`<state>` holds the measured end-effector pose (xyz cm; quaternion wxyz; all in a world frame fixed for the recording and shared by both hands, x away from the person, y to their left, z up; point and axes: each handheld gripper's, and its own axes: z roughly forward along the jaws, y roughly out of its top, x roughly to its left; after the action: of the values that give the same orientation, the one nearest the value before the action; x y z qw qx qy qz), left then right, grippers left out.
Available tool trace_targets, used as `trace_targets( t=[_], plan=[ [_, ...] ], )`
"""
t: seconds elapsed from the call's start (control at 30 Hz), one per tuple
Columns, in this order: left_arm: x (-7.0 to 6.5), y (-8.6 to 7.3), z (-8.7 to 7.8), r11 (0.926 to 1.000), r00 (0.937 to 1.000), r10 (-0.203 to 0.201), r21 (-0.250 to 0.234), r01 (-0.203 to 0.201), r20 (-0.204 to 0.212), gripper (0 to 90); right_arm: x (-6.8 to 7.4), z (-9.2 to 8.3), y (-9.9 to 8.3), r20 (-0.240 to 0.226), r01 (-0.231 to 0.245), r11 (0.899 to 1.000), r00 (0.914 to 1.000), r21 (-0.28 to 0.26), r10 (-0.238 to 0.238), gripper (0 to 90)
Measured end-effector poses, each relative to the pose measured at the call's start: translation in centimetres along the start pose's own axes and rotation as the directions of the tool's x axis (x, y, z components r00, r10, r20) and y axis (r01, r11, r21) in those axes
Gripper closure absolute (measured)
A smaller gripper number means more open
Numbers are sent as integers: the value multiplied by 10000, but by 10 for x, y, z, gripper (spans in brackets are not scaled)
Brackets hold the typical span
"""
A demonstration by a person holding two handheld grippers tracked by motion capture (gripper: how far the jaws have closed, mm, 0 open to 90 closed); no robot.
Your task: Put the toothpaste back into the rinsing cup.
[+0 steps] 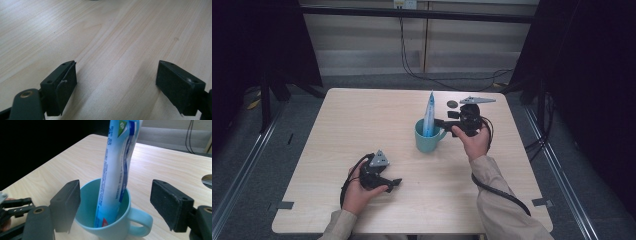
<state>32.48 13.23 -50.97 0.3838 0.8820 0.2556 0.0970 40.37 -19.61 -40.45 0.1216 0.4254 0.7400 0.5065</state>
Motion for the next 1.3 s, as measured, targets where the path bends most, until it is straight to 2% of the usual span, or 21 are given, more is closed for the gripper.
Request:
trace_targets(
  t=[0.37,0.63,0.9,1.03,1.3],
  plan=[
    [0,0,0,10000,10000,60,23,-60,41,152,4,-11,-8,-150,420,9991,9990,102,-418,230],
    [0,0,0,10000,10000,32,8,-32,72,150,-1,-20,-15,-367,526,9984,9980,188,-519,214],
    [-1,0,0,10000,10000,50,41,-50,32,146,-2,-29,-25,-321,751,9951,9968,648,-731,192],
    [-1,0,0,10000,10000,51,41,-51,29,145,-3,-32,-31,-238,1012,9913,9948,841,-995,176],
    [-1,0,1,10000,10000,49,40,-49,10,145,-7,-40,-43,-318,996,9903,9948,973,-969,172]
  ],
)
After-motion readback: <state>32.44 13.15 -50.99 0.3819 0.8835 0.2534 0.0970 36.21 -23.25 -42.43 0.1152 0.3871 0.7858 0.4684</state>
